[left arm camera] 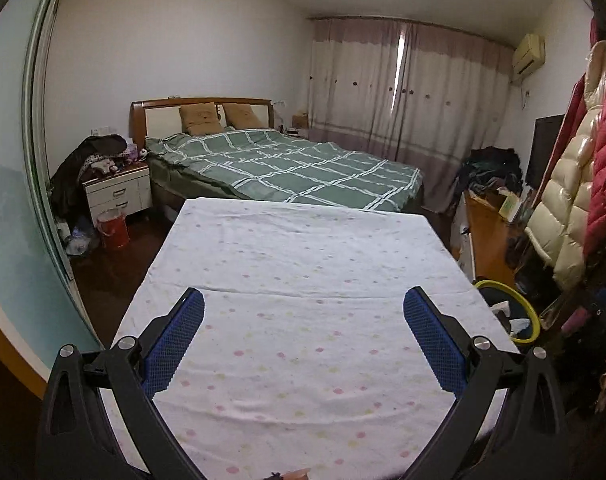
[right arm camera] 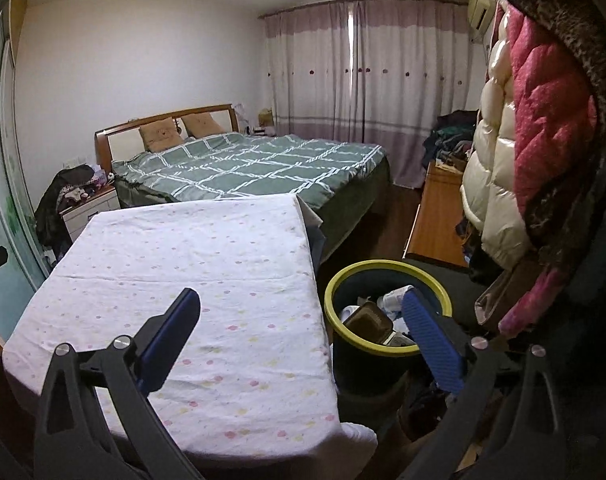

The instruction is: Collect trash

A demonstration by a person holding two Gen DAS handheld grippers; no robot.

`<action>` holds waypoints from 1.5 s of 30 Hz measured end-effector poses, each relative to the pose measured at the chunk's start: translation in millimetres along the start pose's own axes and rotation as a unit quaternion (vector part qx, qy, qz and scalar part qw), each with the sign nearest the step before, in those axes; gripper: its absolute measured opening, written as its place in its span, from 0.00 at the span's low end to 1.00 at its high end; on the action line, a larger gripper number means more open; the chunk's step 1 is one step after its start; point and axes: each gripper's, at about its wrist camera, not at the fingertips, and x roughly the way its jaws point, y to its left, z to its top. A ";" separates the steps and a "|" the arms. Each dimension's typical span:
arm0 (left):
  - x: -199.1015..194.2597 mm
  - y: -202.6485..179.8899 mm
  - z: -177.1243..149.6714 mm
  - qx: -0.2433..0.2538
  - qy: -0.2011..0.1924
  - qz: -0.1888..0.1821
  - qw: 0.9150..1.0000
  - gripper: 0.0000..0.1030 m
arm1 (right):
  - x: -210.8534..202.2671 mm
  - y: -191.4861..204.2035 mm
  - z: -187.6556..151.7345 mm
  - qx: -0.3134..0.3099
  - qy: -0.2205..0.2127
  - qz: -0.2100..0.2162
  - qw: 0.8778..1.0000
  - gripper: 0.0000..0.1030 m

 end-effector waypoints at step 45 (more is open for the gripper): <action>-2.4 -36.9 -0.8 0.062 0.004 0.023 0.998 0.96 | -5.9 -0.9 -10.6 0.018 -0.005 -0.009 1.000 0.94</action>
